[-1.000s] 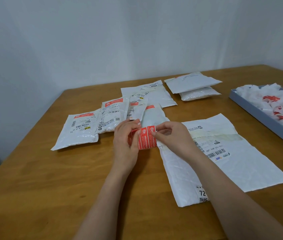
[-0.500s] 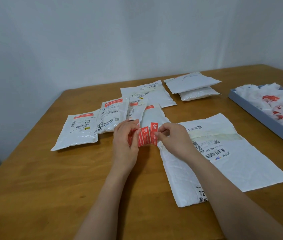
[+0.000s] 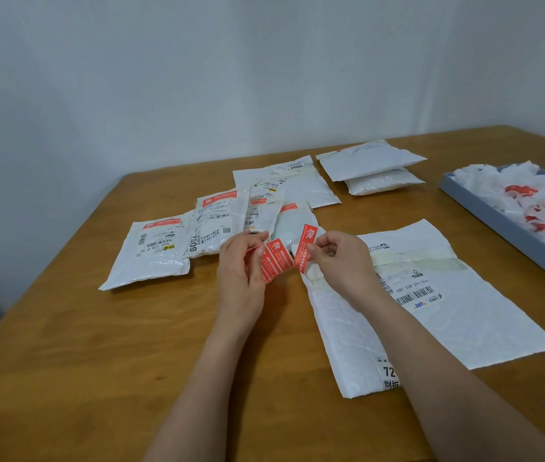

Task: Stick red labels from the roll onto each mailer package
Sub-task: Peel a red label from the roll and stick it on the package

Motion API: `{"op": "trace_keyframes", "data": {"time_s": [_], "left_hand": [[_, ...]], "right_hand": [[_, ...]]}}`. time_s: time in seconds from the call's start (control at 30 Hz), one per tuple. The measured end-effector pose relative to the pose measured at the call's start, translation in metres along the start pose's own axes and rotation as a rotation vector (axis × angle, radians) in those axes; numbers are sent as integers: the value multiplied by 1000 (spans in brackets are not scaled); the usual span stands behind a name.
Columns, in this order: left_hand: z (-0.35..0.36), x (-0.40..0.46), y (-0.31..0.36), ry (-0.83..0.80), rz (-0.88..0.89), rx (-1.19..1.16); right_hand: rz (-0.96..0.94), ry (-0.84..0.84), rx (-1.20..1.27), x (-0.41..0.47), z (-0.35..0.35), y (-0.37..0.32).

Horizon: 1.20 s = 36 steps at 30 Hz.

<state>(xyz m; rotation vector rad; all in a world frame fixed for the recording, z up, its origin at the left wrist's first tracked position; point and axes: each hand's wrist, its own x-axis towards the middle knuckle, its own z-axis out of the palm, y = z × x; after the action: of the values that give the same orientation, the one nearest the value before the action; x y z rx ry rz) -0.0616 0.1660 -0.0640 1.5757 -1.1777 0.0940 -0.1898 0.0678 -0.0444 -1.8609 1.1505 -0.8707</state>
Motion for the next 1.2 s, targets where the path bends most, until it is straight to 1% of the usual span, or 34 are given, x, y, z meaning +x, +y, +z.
{"op": "trace_keyframes", "data": {"time_s": [0.37, 0.47, 0.53, 0.63, 0.73, 0.9, 0.93, 1.0, 1.07, 1.2], "left_hand": [[0, -1, 3, -9, -35, 4], [0, -2, 3, -16, -37, 3], [1, -2, 2, -14, -35, 10], [2, -3, 3, -3, -22, 30], [2, -1, 4, 10, -2, 45], [0, 4, 22, -56, -45, 170], [2, 5, 29, -45, -2, 188], [10, 6, 44, -26, 75, 144], [23, 9, 61, -20, 26, 34], [56, 16, 84, -35, -268, -209]], "right_hand": [[23, 65, 36, 1, 0, 1], [62, 143, 101, 4, -3, 3], [98, 166, 137, 5, -7, 4], [116, 144, 173, 5, -9, 2], [92, 127, 221, 3, -13, -1], [56, 88, 265, 5, -40, -10], [50, 82, 270, 7, -46, -11], [36, 74, 278, 10, -57, -10], [21, 59, 293, 13, -67, -6], [16, 30, 325, 21, -87, 6]]}}
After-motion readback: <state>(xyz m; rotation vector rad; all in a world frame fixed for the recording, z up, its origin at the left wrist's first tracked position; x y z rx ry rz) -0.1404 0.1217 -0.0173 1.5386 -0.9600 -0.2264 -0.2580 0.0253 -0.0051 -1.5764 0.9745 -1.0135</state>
